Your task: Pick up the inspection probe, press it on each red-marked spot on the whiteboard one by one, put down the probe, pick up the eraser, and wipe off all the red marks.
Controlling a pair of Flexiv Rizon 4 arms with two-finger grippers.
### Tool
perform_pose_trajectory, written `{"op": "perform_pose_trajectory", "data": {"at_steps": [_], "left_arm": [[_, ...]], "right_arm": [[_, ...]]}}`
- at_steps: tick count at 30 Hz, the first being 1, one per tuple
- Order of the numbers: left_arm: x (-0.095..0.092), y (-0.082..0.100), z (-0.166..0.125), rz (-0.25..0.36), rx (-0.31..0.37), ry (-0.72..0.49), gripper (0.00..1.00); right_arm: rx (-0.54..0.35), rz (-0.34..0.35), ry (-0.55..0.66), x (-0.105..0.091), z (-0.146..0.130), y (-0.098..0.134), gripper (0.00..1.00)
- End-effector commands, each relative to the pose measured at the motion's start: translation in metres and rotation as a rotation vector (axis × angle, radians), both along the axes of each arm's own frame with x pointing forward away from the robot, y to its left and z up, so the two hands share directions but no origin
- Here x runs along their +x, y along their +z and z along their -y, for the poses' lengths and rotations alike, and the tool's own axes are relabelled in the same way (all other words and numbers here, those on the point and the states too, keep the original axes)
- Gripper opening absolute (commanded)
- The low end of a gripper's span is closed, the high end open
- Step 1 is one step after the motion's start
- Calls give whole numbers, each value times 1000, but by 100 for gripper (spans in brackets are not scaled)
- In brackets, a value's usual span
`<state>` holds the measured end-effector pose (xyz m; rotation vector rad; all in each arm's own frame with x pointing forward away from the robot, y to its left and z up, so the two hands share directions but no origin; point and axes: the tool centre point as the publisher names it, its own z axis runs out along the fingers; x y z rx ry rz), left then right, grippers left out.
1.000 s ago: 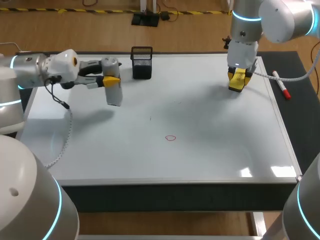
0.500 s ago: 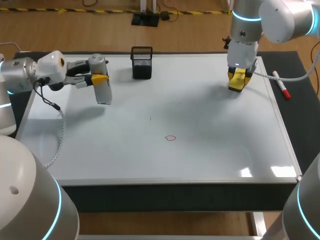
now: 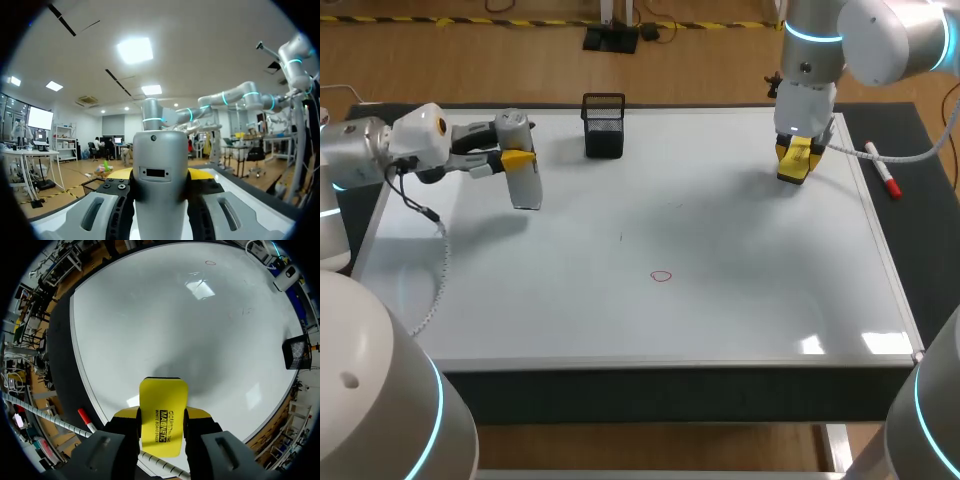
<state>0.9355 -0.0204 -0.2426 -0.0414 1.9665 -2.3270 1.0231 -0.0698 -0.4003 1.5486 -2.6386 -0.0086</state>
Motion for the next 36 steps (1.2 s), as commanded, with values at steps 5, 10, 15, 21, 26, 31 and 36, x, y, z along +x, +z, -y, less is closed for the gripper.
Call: {"op": "perform_pose_trajectory", "data": {"at_steps": [5, 10, 15, 21, 26, 31, 36], "left_arm": [[0, 1, -1, 1, -1, 0, 0], [0, 1, -1, 1, -1, 0, 0], [0, 1, -1, 1, -1, 0, 0], [0, 1, -1, 1, -1, 0, 0], [0, 1, -1, 1, -1, 0, 0], [0, 1, -1, 1, -1, 0, 0], [0, 1, -1, 1, -1, 0, 0]], "right_arm": [[-40, 35, 53, -23, -22, 5, 0], [-26, 61, 73, -41, -36, 16, 0], [-17, 75, 113, -62, -59, 23, 0], [20, 72, 174, -91, -93, 23, 0], [28, 67, 233, -114, -128, 22, 0], [17, 88, 307, -141, -169, 28, 0], [42, 80, 356, -164, -201, 26, 0]]}}
